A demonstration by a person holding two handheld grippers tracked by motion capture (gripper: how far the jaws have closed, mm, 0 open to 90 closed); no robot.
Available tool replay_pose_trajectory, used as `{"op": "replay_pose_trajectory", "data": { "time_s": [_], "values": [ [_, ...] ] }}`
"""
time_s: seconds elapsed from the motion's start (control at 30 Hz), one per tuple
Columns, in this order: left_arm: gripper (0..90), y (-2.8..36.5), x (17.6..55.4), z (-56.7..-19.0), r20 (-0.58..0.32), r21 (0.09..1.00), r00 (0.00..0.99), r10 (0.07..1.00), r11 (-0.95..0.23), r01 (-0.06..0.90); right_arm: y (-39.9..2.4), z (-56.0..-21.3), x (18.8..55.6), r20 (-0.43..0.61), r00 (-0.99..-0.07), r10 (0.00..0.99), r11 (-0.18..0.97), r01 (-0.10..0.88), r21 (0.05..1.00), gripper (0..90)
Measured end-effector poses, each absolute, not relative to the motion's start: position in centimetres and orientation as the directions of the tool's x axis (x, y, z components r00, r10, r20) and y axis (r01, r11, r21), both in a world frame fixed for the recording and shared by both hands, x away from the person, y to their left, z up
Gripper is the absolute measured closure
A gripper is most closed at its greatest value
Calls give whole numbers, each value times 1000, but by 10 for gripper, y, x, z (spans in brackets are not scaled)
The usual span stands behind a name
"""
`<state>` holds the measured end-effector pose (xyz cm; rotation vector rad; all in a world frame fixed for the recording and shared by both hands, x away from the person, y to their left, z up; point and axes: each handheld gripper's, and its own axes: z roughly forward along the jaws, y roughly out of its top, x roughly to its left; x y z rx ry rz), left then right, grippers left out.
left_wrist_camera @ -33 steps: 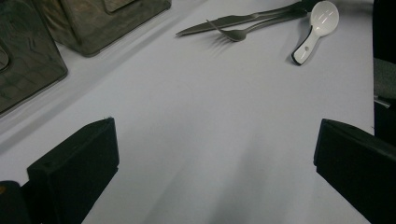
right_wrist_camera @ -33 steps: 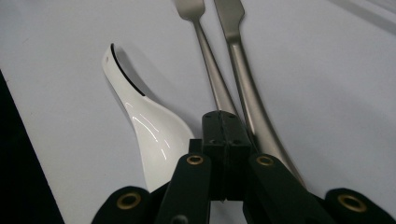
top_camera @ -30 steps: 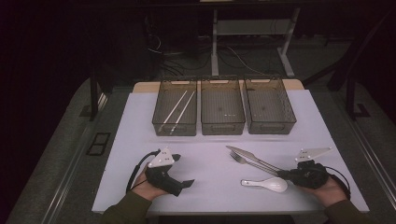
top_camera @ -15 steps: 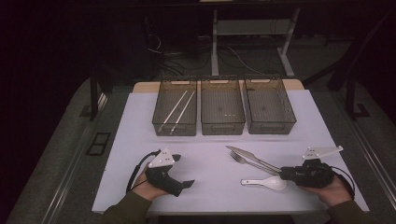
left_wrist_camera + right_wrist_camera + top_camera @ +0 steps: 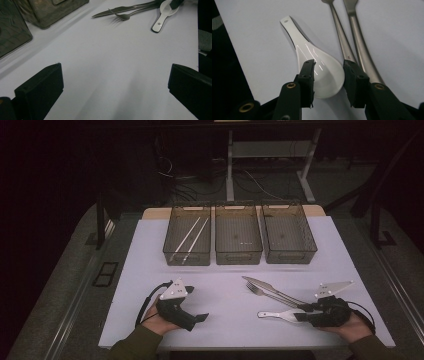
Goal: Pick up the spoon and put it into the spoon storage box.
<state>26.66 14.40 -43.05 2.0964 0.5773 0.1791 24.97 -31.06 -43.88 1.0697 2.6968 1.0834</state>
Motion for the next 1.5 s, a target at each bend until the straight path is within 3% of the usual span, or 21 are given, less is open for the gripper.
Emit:
{"op": "replay_pose_trajectory", "data": {
  "time_s": [0.5, 0.73, 1.03, 1.5],
  "values": [
    [0, 143, 267, -431, -89, 818, 882, 463, -472, 330, -298, -440, 242, 156, -844, 514, 628, 494, 601, 703],
    [0, 143, 267, -432, -95, 819, 882, 462, -467, 333, -298, -437, 243, 165, -847, 505, 623, 490, 610, 811],
    [0, 146, 268, -433, -112, 829, 885, 451, -449, 334, -298, -436, 244, 183, -839, 512, 614, 507, 605, 816],
    [0, 150, 267, -434, -127, 837, 880, 457, -427, 342, -303, -423, 249, 172, -818, 549, 538, 503, 677, 816]
  ]
}}
